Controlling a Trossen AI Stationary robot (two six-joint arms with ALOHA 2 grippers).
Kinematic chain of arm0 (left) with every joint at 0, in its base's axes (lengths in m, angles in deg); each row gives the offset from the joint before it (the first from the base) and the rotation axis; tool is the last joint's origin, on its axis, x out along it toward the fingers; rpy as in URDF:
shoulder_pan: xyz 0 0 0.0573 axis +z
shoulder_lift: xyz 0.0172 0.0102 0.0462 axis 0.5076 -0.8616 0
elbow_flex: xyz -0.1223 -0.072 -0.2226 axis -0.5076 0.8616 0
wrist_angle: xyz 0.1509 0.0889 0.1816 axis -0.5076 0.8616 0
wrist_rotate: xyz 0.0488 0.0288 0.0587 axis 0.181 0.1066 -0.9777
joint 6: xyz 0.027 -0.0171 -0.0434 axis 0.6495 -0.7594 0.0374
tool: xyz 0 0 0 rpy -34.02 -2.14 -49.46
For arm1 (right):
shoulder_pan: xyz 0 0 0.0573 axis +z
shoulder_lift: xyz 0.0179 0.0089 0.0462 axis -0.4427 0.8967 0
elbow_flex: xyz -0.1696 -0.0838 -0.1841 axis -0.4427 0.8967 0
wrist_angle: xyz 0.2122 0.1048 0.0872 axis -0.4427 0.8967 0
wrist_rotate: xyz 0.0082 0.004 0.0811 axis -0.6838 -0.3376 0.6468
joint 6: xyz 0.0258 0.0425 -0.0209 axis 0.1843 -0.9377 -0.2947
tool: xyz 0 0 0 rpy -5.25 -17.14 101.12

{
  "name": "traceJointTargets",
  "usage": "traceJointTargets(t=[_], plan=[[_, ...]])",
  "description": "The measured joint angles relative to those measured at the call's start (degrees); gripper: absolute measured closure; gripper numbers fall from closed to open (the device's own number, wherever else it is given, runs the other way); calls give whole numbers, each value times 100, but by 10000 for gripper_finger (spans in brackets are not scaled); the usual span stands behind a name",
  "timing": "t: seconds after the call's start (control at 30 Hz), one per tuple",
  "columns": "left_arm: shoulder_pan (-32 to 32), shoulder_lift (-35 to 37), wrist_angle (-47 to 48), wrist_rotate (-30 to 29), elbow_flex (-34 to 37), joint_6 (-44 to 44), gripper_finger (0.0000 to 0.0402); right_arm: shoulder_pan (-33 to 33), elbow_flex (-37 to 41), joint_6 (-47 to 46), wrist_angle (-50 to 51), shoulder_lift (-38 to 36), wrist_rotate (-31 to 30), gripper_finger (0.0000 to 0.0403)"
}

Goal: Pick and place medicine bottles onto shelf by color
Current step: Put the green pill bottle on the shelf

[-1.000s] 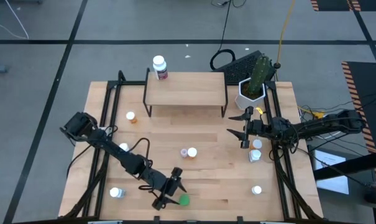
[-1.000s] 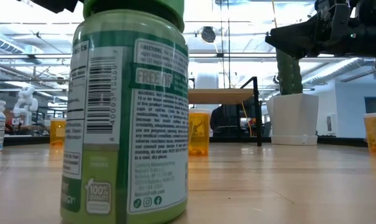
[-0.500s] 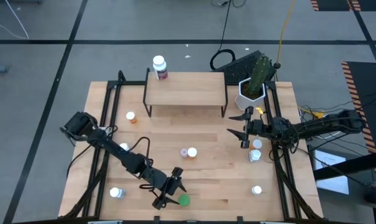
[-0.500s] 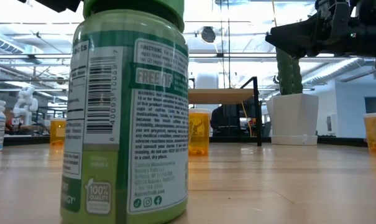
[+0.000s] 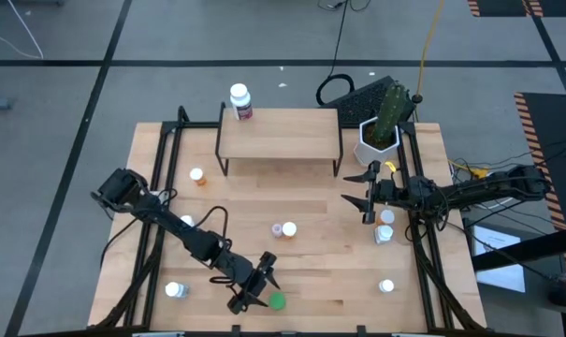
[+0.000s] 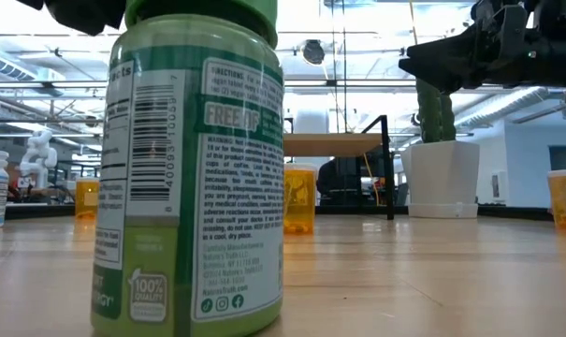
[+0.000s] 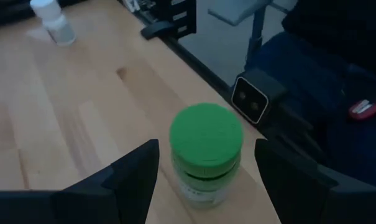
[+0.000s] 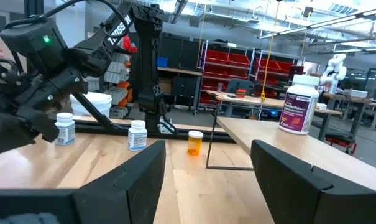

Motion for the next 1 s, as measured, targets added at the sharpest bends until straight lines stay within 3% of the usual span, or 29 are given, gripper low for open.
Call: traceJointTargets(t=[0.43,1.0], plan=[[145,-549,-659,306,2,138,133,0,0,-4,9,2,-4,169],[191,-560,-797,499,0,300,133,0,0,-2,30,2,-6,169]])
